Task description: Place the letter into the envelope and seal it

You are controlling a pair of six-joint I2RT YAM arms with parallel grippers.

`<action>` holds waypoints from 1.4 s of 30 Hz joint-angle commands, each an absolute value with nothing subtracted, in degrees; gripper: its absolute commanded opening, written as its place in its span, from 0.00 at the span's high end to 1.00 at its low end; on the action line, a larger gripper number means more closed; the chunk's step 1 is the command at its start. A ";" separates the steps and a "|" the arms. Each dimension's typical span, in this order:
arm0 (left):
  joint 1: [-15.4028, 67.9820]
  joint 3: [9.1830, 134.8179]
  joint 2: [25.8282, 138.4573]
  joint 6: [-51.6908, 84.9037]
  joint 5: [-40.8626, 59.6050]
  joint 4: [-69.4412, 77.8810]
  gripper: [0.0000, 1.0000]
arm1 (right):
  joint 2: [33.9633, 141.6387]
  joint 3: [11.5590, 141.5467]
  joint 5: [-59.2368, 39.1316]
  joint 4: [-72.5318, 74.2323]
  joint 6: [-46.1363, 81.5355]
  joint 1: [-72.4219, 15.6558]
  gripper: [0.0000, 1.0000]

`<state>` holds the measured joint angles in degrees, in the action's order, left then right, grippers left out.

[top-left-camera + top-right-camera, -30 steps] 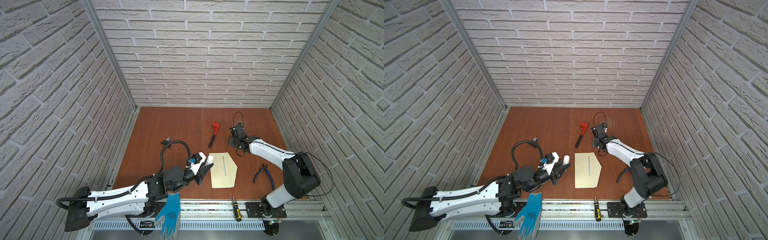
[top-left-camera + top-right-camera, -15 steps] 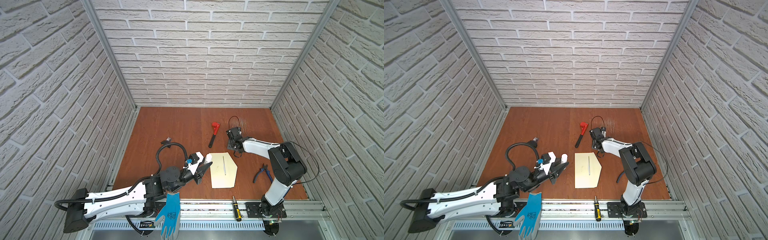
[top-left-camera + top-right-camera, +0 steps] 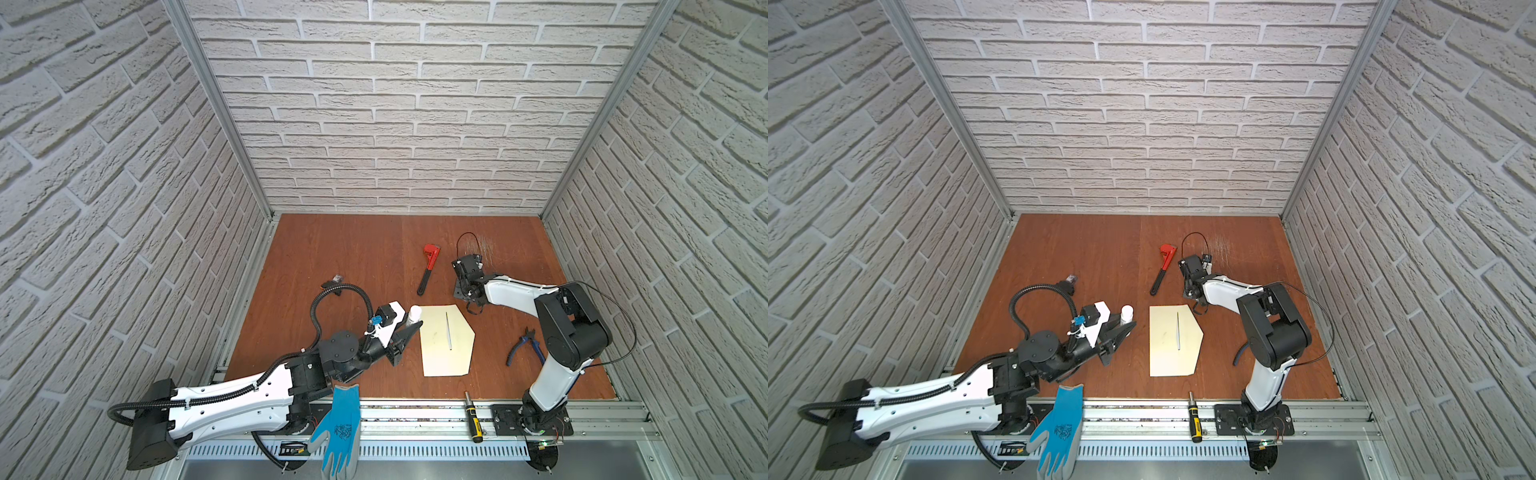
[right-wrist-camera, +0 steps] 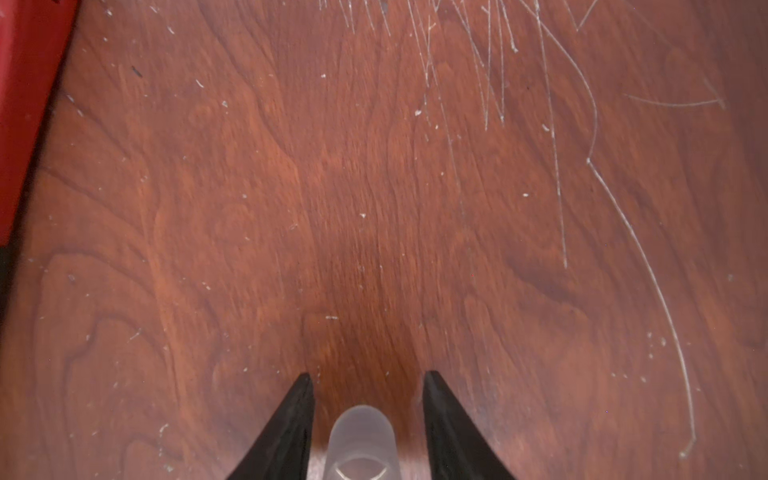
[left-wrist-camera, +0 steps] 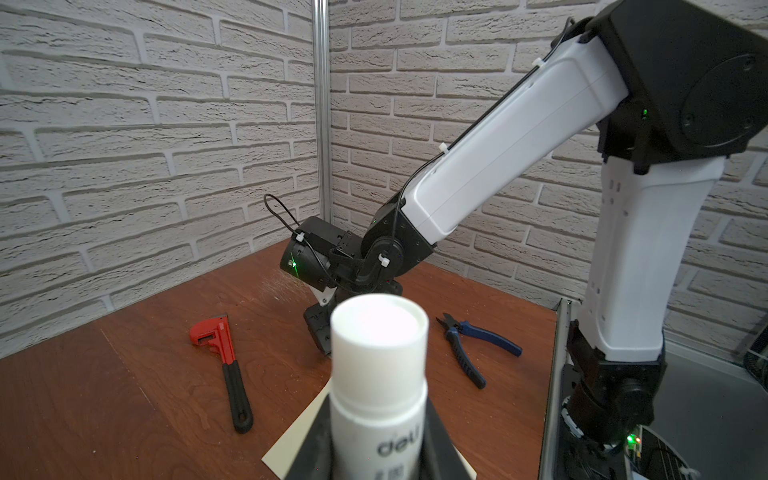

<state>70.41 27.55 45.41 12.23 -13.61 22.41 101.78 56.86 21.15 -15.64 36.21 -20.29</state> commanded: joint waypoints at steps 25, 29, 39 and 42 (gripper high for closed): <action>59.20 27.86 42.80 34.73 -13.87 34.24 1.00 | 48.26 29.13 13.61 17.97 6.09 -58.03 0.46; 58.97 27.65 44.92 38.35 -11.60 36.43 1.00 | 50.60 28.76 21.31 21.67 0.53 -66.35 0.43; 58.97 23.83 45.83 41.50 -8.89 42.38 1.00 | 57.96 27.84 30.66 38.36 -3.08 -72.57 0.40; 58.97 23.29 46.29 41.57 -7.86 43.63 1.00 | 59.90 29.09 30.48 38.91 -2.99 -72.62 0.42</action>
<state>59.24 23.94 46.24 40.77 -9.52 36.51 58.85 27.66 28.12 32.80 -2.00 -72.10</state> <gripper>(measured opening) 0.272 0.592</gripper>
